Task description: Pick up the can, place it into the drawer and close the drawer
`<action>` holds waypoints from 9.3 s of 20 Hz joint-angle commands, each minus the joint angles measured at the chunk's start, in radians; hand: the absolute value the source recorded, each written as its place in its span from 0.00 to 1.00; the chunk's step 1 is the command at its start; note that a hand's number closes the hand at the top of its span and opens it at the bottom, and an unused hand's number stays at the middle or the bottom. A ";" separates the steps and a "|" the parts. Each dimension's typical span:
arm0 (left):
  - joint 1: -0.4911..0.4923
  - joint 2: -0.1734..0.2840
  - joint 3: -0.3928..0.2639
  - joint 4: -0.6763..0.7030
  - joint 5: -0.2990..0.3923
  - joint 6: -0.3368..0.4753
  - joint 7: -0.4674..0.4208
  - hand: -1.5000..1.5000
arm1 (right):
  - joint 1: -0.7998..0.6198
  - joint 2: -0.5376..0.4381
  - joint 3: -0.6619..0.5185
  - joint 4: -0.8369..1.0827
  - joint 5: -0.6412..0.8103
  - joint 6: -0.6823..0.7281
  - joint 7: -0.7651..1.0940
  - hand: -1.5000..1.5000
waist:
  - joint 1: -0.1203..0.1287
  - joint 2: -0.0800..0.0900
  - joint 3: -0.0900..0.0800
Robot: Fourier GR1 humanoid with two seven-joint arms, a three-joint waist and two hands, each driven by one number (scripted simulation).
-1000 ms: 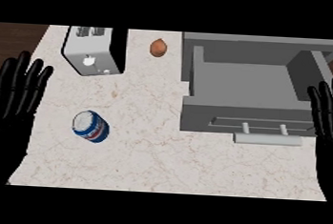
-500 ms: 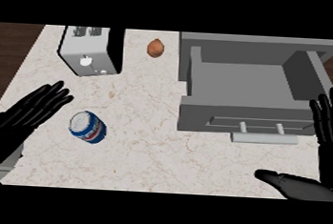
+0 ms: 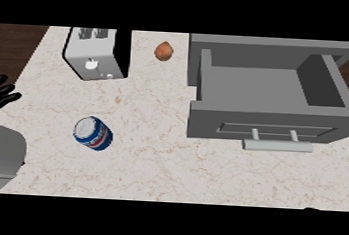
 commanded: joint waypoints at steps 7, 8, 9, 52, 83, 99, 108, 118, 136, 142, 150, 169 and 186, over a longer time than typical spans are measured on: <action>0.001 0.116 0.037 0.121 0.228 -0.048 0.109 0.00 | 0.094 -0.016 -0.104 0.016 -0.111 0.116 -0.073 0.00 | -0.001 0.000 0.001; 0.022 0.073 0.033 0.099 0.181 -0.046 0.102 0.00 | 0.032 0.000 -0.069 -0.002 -0.066 0.057 -0.014 0.00 | 0.007 0.001 0.000; -0.003 0.067 0.008 0.129 0.190 -0.029 0.116 0.00 | 0.099 -0.004 -0.104 0.051 -0.091 0.120 -0.103 0.00 | -0.002 0.001 0.001; -0.233 -0.290 -0.078 0.586 -0.412 0.072 -0.118 0.00 | 0.179 0.000 -0.451 0.035 -0.335 0.426 -0.051 0.00 | -0.002 0.001 0.000; -0.480 -0.317 -0.130 1.360 -0.811 0.083 -0.722 0.00 | 0.137 0.027 -0.511 -0.036 -0.407 0.456 0.069 0.00 | -0.016 0.007 -0.002; -0.544 -0.398 -0.123 1.304 -0.730 -0.089 -0.607 1.00 | 0.193 0.066 -0.528 -0.107 -0.429 0.492 0.089 0.00 | -0.008 0.001 -0.001; -0.496 -0.518 0.114 1.223 -0.526 0.465 -0.590 1.00 | 0.206 0.093 -0.542 -0.099 -0.414 0.480 0.090 0.00 | 0.032 -0.011 0.002; -0.432 -0.665 -0.054 0.750 -0.498 0.747 -0.448 1.00 | 0.213 0.053 -0.561 -0.129 -0.470 0.439 0.142 0.00 | 0.030 -0.017 0.002; -0.598 -0.667 -0.290 0.269 -0.533 1.174 0.071 1.00 | 0.253 0.091 -0.567 -0.152 -0.505 0.490 0.113 0.00 | -0.002 -0.002 0.000; -0.813 -0.667 -0.319 0.390 -0.540 1.279 0.119 1.00 | 0.187 0.071 -0.540 -0.134 -0.478 0.437 0.152 0.00 | -0.008 0.000 0.000; -0.939 -0.668 -0.335 0.588 -0.491 1.318 0.009 1.00 | 0.162 0.067 -0.518 -0.101 -0.458 0.443 0.122 0.00 | -0.014 0.003 0.000; -1.316 -0.668 -0.524 0.968 -0.173 1.493 -0.076 1.00 | 0.119 0.056 -0.470 -0.107 -0.420 0.409 0.140 0.00 | -0.046 0.009 0.001; -1.332 -0.668 -0.732 1.181 0.048 1.533 -0.217 1.00 | 0.082 0.040 -0.460 -0.127 -0.415 0.405 0.155 0.00 | -0.082 0.020 0.002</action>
